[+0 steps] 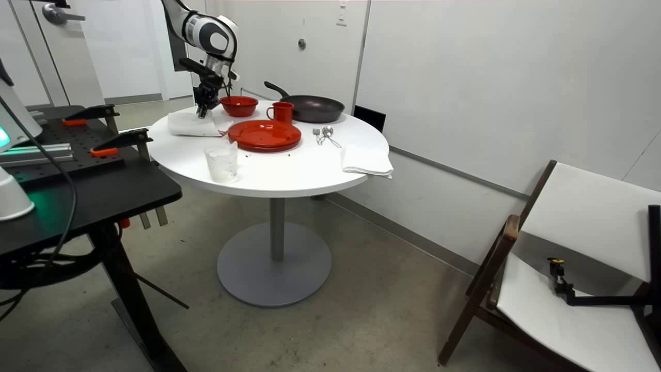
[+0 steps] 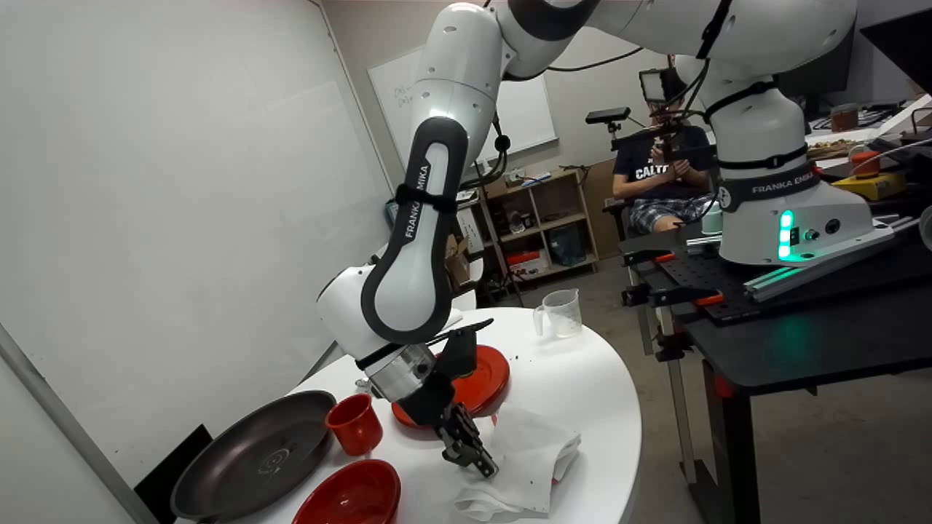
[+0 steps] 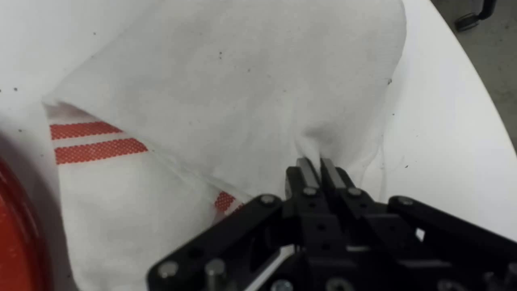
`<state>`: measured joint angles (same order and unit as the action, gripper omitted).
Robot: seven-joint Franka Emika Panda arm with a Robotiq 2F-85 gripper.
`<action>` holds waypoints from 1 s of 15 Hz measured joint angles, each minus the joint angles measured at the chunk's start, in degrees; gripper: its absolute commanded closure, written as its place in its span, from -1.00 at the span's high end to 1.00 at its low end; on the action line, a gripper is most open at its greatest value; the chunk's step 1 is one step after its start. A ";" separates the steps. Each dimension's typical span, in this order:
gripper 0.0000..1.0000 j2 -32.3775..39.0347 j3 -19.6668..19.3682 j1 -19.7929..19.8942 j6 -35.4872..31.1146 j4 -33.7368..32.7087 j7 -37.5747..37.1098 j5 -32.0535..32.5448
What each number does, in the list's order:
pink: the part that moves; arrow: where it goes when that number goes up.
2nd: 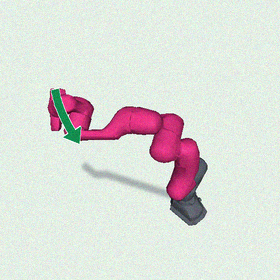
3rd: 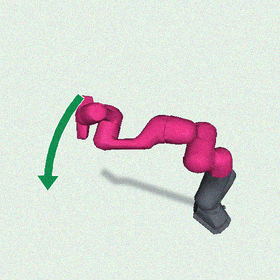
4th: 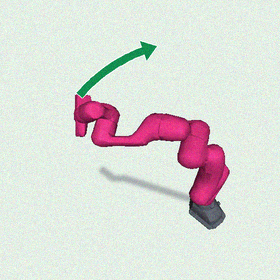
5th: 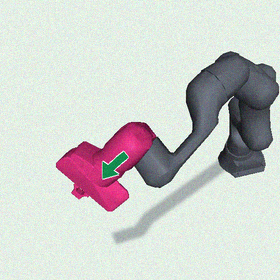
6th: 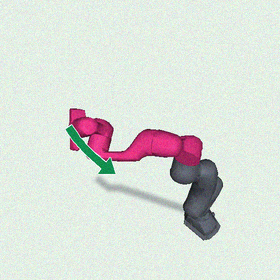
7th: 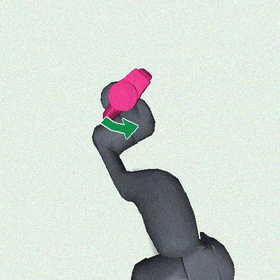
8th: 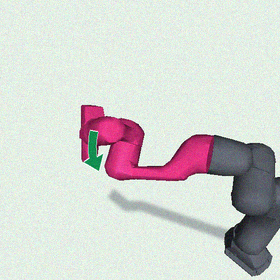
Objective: Use the white towel on the left to wipe the red plate, place the towel back on the left side of the table
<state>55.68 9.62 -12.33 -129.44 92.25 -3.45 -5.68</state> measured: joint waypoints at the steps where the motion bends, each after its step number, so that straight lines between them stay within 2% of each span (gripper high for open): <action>1: -0.33 0.90 -0.01 0.13 -0.18 -0.71 -0.50 -0.35; 2: -0.72 1.57 -0.03 0.15 -0.18 -1.36 -0.95 -0.46; 4: -0.42 2.21 -0.05 0.11 -0.15 -2.17 -1.56 -0.46; 5: -0.34 2.32 -0.05 0.09 -0.14 -2.40 -1.76 -0.46; 13: -0.33 2.53 -0.05 0.08 -0.12 -2.89 -1.94 -0.46; 14: -0.73 2.53 -0.05 0.08 -0.12 -2.90 -1.95 -0.46; 15: -0.35 2.54 -0.05 0.08 -0.12 -2.90 -1.95 -0.46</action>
<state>58.22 9.56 -12.25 -129.56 89.35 -5.39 -6.14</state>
